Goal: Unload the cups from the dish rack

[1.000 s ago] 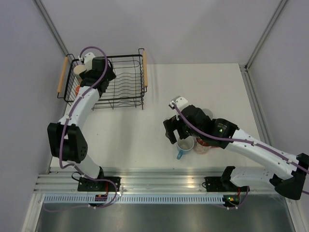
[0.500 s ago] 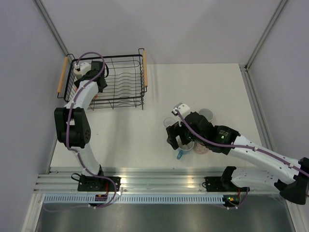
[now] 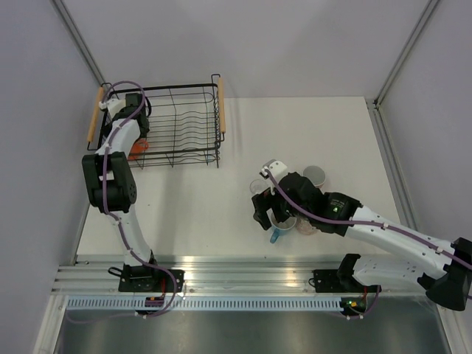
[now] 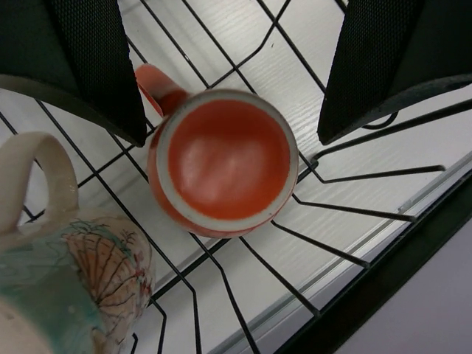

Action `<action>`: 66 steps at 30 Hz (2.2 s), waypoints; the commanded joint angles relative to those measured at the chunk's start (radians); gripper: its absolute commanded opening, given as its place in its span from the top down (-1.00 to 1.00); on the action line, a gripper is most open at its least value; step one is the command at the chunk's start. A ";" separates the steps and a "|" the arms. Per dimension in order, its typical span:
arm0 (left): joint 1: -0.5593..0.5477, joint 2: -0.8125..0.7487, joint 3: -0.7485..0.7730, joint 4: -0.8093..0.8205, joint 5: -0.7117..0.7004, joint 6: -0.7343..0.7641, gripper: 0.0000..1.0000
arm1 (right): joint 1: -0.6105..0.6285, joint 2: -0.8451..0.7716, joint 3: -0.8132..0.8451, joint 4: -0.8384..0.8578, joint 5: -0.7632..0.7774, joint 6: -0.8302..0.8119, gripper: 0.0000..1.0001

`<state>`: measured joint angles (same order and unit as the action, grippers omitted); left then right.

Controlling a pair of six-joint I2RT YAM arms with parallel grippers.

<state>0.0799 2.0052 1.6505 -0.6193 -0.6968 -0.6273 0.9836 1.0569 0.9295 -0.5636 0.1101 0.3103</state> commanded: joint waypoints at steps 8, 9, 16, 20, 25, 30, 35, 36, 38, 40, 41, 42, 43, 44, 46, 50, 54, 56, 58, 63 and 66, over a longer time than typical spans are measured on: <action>0.017 0.173 0.134 -0.040 0.028 -0.041 -1.00 | 0.000 0.040 0.000 0.028 0.011 0.021 -0.96; 0.017 0.178 0.140 -0.040 0.026 -0.040 -0.99 | 0.001 0.041 0.000 0.027 0.014 0.021 -0.96; 0.017 0.175 0.135 -0.028 -0.041 -0.023 -0.92 | 0.000 0.063 -0.009 0.034 0.011 0.029 -0.96; 0.017 0.168 0.130 0.016 -0.076 0.017 -0.96 | 0.001 0.063 -0.021 0.045 0.013 0.026 -0.96; 0.021 0.176 0.129 0.041 -0.090 0.057 -0.36 | 0.000 0.064 -0.024 0.048 0.016 0.027 -0.96; 0.023 0.179 0.120 0.046 -0.102 0.067 0.46 | 0.000 0.052 -0.032 0.048 0.014 0.029 -0.96; 0.021 0.155 0.095 0.046 -0.053 0.058 0.95 | 0.000 0.043 -0.037 0.050 0.014 0.029 -0.96; 0.023 0.138 0.080 0.044 -0.040 0.055 0.95 | 0.000 0.043 -0.035 0.050 0.014 0.029 -0.96; 0.017 0.109 0.043 0.043 0.002 0.041 0.95 | 0.000 0.046 -0.035 0.053 0.010 0.029 -0.96; 0.011 0.060 0.014 0.046 0.026 0.029 0.95 | 0.000 0.046 -0.032 0.060 0.007 0.029 -0.96; 0.008 0.044 -0.013 0.044 0.051 0.018 0.95 | 0.000 0.051 -0.031 0.060 0.003 0.027 -0.96; -0.002 0.027 -0.027 0.046 0.063 0.014 0.95 | 0.001 0.052 -0.029 0.064 0.000 0.026 -0.96; -0.008 0.001 -0.038 0.044 0.077 0.014 0.95 | 0.000 0.054 -0.029 0.065 -0.001 0.026 -0.96; -0.014 -0.015 -0.060 0.046 0.095 0.009 0.95 | 0.000 0.057 -0.027 0.070 -0.004 0.026 -0.96; -0.040 -0.049 -0.077 0.047 0.108 0.006 0.95 | 0.001 0.055 -0.027 0.073 -0.007 0.023 -0.96; -0.098 -0.091 -0.093 0.044 0.125 0.011 0.95 | 0.001 0.055 -0.029 0.076 -0.010 0.019 -0.96; -0.175 -0.137 -0.101 0.046 0.132 0.015 0.95 | 0.001 0.048 -0.037 0.082 -0.006 0.019 -0.96; -0.204 -0.157 -0.095 0.046 0.129 0.026 0.95 | 0.000 0.043 -0.038 0.082 -0.006 0.021 -0.96; -0.245 -0.164 -0.083 0.053 0.135 0.044 0.95 | 0.000 0.043 -0.041 0.085 -0.001 0.021 -0.96; -0.287 -0.184 -0.058 0.067 0.219 0.051 0.95 | 0.001 0.052 -0.052 0.099 0.062 0.032 -0.96; -0.293 -0.221 -0.061 0.079 0.322 0.040 0.95 | 0.000 0.038 -0.069 0.145 0.129 0.052 -0.96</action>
<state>-0.2222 1.8824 1.5398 -0.5991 -0.4507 -0.5953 0.9836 1.1183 0.8749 -0.4885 0.1596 0.3374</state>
